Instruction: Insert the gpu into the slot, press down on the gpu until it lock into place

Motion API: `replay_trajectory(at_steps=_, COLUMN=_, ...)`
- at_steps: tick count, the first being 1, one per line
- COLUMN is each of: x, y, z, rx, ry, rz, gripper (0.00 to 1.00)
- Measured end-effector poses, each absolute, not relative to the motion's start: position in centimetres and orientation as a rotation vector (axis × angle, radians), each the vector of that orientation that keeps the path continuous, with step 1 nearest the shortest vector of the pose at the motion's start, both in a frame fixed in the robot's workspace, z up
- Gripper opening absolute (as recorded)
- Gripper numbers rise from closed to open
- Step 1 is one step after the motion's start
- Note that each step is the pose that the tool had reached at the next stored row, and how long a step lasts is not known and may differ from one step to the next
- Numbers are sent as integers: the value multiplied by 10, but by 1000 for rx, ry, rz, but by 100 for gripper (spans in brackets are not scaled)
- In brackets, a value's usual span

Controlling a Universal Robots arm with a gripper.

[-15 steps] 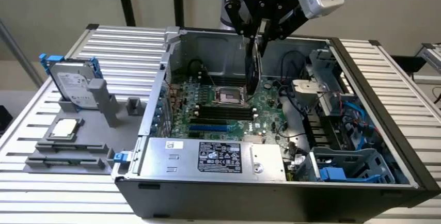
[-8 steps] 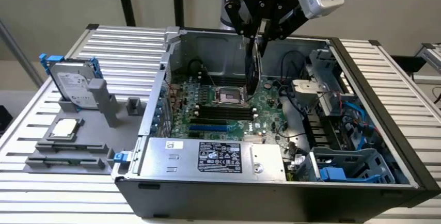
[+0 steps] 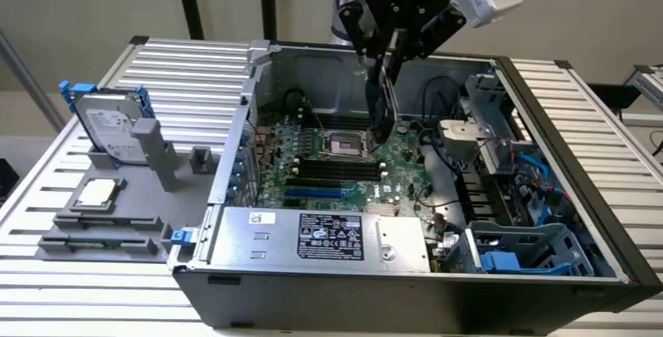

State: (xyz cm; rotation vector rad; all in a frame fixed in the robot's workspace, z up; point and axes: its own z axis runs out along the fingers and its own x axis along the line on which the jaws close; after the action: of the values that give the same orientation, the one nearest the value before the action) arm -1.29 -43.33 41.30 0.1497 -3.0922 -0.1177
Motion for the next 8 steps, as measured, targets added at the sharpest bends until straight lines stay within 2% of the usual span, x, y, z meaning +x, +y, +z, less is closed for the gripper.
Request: replay_trajectory(at_steps=8, x=-13, y=-433, z=411, rx=372, ry=-3068, rz=-112, gripper=26)
